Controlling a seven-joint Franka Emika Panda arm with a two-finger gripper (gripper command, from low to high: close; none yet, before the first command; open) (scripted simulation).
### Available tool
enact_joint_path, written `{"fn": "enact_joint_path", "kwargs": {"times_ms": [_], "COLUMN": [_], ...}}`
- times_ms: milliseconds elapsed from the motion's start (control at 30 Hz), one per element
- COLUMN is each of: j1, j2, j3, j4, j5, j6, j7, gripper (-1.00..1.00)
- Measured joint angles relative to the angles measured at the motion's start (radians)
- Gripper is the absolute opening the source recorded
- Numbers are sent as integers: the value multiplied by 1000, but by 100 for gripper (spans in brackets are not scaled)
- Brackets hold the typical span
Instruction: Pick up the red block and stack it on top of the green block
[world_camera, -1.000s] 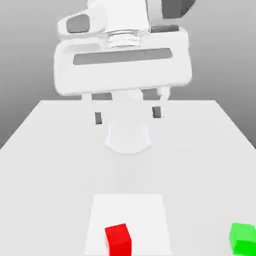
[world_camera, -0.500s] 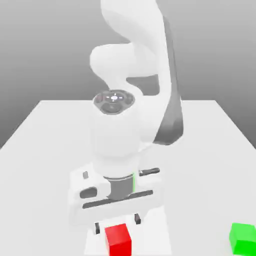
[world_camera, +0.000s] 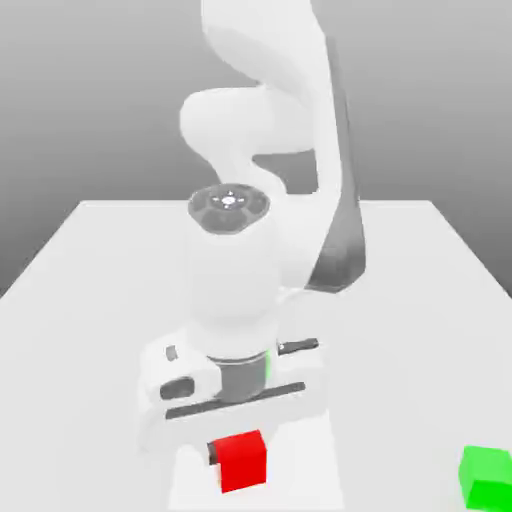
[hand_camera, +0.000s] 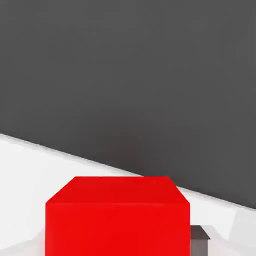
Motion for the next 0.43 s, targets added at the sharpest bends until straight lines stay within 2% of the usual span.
{"fn": "enact_joint_path", "kwargs": {"times_ms": [200, 300, 333, 433], "j1": [133, 206, 220, 220], "j2": [9, 121, 153, 153], "j3": [153, 204, 207, 207], "j4": [78, 143, 154, 154], "j5": [-73, -135, -148, -148], "j6": [-71, -25, -5, -5], "j7": [-156, -214, -219, -219], "gripper": [-100, -100, 100, 100]}}
